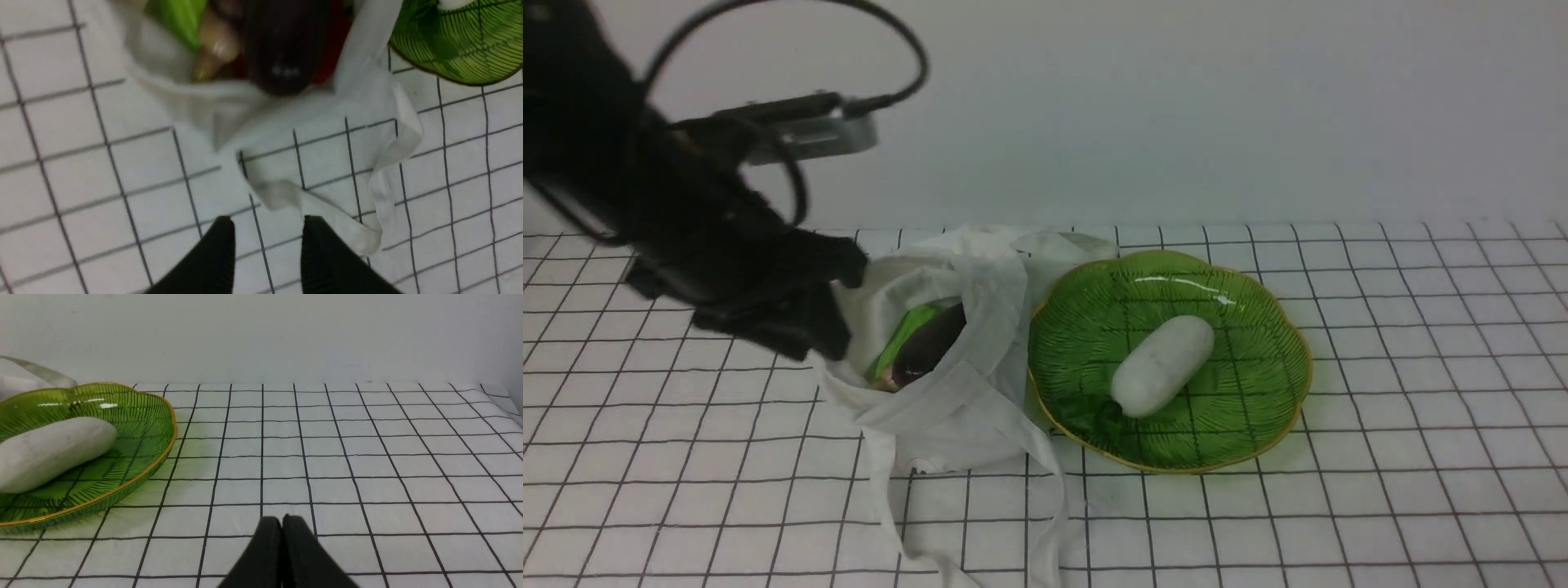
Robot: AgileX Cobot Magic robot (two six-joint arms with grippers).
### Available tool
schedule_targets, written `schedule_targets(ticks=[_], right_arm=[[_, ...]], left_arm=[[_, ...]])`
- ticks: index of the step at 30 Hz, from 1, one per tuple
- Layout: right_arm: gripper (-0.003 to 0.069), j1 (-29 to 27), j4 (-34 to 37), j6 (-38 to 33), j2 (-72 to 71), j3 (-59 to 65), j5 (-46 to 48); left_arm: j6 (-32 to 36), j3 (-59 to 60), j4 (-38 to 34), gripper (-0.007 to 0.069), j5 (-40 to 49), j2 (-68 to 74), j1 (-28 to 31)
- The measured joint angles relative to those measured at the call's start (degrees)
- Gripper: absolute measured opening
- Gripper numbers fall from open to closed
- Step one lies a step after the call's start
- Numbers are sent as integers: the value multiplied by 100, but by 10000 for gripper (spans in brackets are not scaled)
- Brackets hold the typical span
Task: Take vegetables from bag on white checkered tablecloth place on plate.
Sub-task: 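Reach into the bag and grasp a vegetable inside it with the left gripper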
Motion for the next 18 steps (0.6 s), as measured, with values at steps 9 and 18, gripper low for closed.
schedule_targets(ticks=[9, 18], right_arm=[[-18, 0, 0, 0, 0, 0, 0], [-18, 0, 0, 0, 0, 0, 0]], left_arm=[[-53, -2324, 644, 460, 0, 2333, -627], [-233, -2752, 1177, 479, 13, 2692, -639]])
